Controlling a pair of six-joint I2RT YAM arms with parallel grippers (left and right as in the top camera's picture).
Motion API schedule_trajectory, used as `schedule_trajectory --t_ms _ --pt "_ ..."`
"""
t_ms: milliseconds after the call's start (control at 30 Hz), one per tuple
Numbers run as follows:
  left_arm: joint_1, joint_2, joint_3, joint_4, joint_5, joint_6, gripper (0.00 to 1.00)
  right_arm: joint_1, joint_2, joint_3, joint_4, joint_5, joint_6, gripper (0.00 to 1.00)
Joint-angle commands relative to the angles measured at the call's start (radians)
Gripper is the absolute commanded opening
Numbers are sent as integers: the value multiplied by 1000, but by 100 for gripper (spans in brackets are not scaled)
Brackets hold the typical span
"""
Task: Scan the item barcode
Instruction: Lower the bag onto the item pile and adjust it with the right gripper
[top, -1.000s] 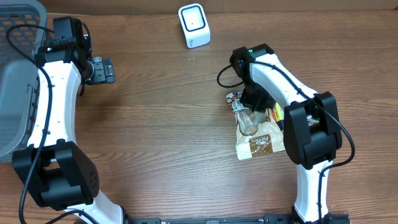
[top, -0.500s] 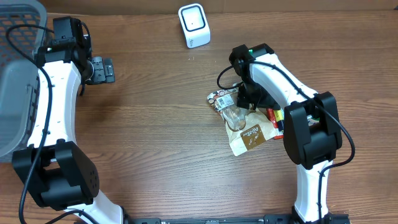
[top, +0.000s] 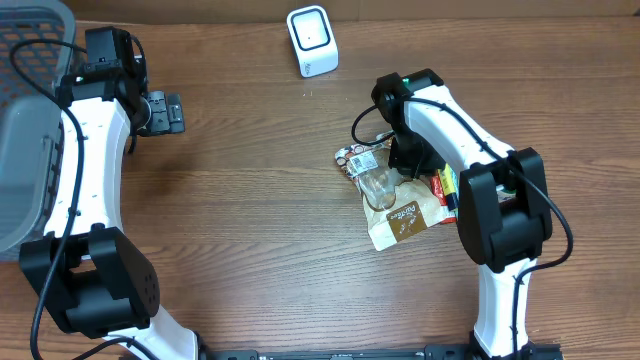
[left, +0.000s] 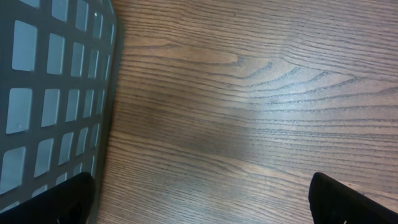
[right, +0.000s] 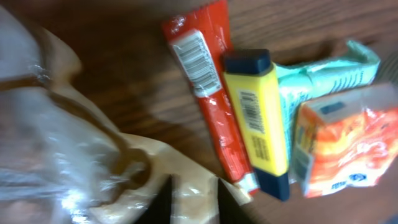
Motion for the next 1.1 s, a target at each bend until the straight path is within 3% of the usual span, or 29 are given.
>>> schedule_trajectory --t_ms 0,133,433,600,1067 --pt "0 1 17 4 -6 18 100 6 -115 24 39 -104 -94 4" --pt "0 1 17 4 -6 18 100 18 -124 23 126 -329 -244 4" --pt "0 1 17 4 -6 18 100 25 -106 -116 403 -531 -239 4" --pt "0 1 17 4 -6 18 100 28 -104 -216 488 -472 -238 4" --pt "0 1 17 4 -6 18 100 -28 -145 -233 375 -323 -238 4"
